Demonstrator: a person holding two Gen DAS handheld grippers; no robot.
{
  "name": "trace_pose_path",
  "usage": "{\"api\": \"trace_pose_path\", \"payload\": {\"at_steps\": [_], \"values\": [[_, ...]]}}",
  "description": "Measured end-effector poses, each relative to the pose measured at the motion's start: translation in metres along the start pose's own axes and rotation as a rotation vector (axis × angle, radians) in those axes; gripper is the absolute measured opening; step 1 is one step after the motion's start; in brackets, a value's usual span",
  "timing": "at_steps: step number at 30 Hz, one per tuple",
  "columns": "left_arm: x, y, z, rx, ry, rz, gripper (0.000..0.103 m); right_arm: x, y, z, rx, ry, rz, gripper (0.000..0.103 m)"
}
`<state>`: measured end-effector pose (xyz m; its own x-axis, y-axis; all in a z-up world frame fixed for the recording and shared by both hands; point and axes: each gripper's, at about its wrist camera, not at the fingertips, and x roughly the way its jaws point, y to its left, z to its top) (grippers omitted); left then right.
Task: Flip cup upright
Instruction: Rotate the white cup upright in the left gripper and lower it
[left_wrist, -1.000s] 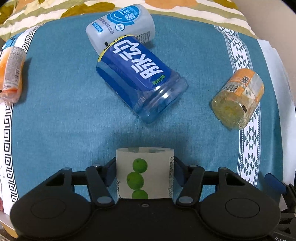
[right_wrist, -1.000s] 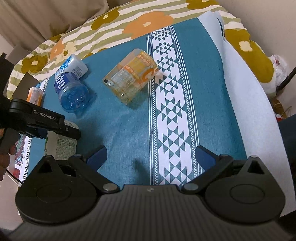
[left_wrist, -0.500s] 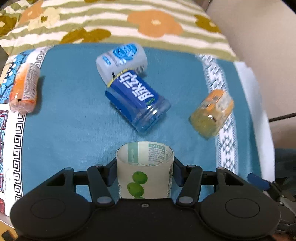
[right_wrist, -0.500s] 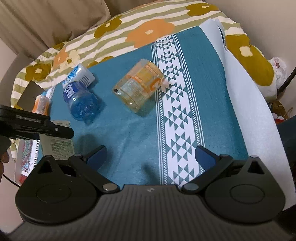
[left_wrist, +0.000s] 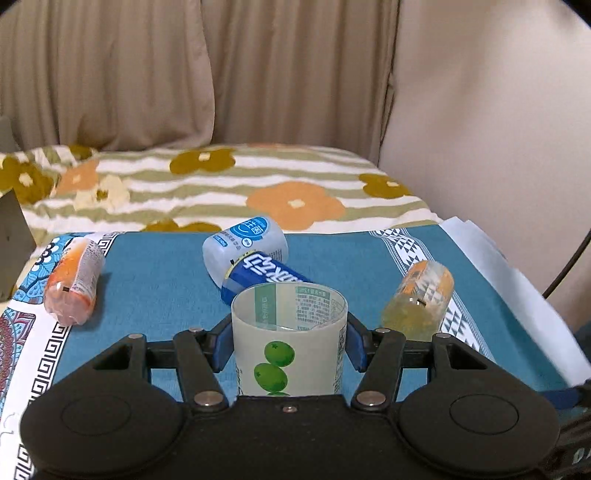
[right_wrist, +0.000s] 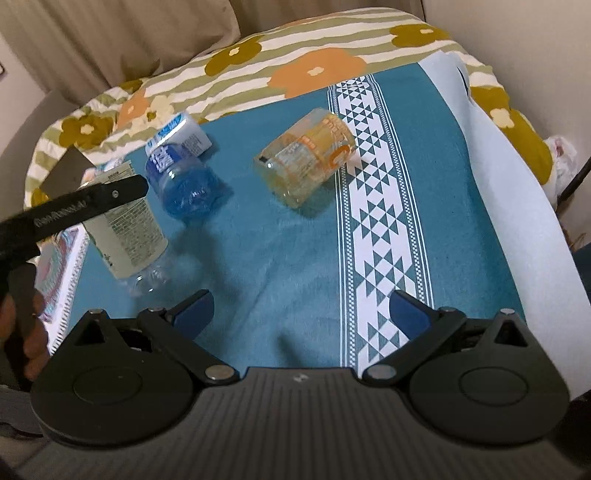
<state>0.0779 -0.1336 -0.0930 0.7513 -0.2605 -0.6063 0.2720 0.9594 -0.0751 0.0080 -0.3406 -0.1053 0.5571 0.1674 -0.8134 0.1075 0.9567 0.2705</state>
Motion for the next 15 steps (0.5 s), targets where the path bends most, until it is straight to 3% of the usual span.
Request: {"api": "trace_pose_path", "payload": {"at_steps": [4,8,11,15], "values": [[-0.008,-0.004,-0.015,0.049,-0.07,0.002,0.064,0.002,-0.001,-0.009,0.0,-0.006,-0.017,0.103],[-0.013,-0.004,-0.026,0.061,-0.087,0.005,0.064,0.003,-0.002,-0.015,-0.007,-0.002,-0.038,0.103],[-0.018,0.0,-0.027,0.048,-0.063,-0.001,0.064,0.002,-0.001,-0.018,-0.007,-0.002,-0.046,0.103],[-0.02,0.002,-0.02,0.045,0.03,0.013,0.064,-0.001,0.002,-0.02,-0.011,-0.002,-0.044,0.103]]}}
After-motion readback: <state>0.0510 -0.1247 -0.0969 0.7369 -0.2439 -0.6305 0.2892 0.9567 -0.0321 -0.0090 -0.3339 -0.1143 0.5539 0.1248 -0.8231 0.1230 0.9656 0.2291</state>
